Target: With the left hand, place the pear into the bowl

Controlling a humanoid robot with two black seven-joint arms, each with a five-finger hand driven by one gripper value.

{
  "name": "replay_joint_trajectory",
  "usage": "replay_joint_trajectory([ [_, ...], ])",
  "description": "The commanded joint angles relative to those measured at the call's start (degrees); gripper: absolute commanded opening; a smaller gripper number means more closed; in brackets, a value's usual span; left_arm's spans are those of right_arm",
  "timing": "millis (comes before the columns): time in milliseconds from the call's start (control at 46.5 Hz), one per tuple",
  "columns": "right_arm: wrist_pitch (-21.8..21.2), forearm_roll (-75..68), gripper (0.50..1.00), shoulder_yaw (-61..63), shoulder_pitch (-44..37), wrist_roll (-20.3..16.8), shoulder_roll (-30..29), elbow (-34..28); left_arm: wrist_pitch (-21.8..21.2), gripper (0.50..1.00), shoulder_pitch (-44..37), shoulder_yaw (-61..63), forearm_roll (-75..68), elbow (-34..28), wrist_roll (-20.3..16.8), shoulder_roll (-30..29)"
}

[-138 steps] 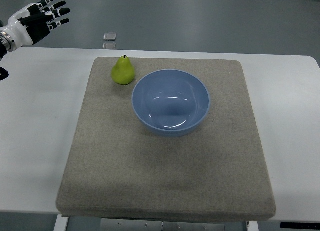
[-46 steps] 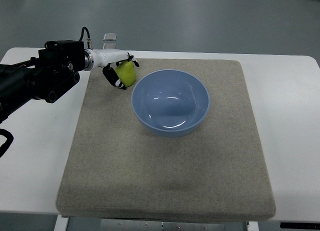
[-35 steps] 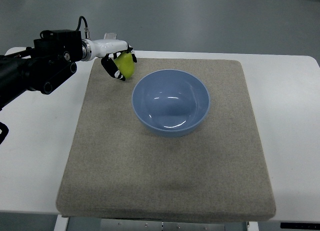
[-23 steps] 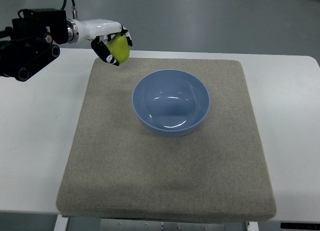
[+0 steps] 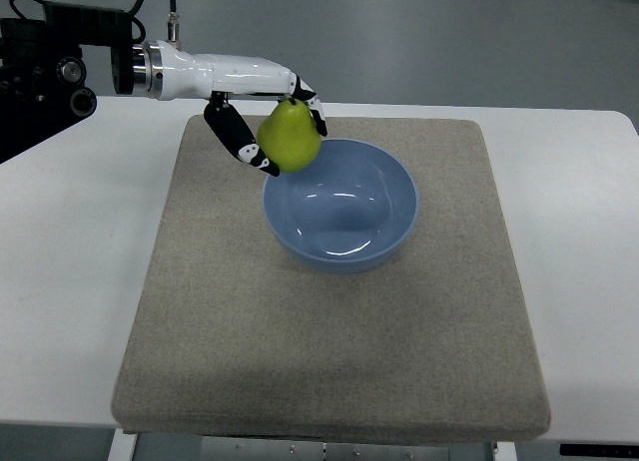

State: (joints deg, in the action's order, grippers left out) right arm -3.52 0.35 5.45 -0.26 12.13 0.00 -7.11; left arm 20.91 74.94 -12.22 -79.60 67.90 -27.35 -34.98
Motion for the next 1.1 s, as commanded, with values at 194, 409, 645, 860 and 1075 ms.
replay_joint_trajectory([
  [194,0.00,0.00,0.926,0.00,0.00,0.00,0.00,-0.01,-0.52,0.500,-0.67,3.43,-0.82,0.30,0.54,5.45],
  [409,0.00,0.00,0.926,0.00,0.00,0.00,0.00,-0.01,-0.52,0.773,-0.85,3.79,-0.64,-0.23,0.63,6.24],
  [645,0.00,0.00,0.926,0.00,0.00,0.00,0.00,-0.01,-0.52,0.896,-0.67,3.79,-0.03,-2.42,0.71,6.24],
  [860,0.00,0.00,0.926,0.00,0.00,0.00,0.00,-0.01,-0.61,0.996,-0.15,3.17,0.59,-3.30,0.71,6.24],
  [1075,0.00,0.00,0.926,0.00,0.00,0.00,0.00,-0.01,-1.84,0.996,0.38,2.64,8.83,-3.48,0.71,5.72],
])
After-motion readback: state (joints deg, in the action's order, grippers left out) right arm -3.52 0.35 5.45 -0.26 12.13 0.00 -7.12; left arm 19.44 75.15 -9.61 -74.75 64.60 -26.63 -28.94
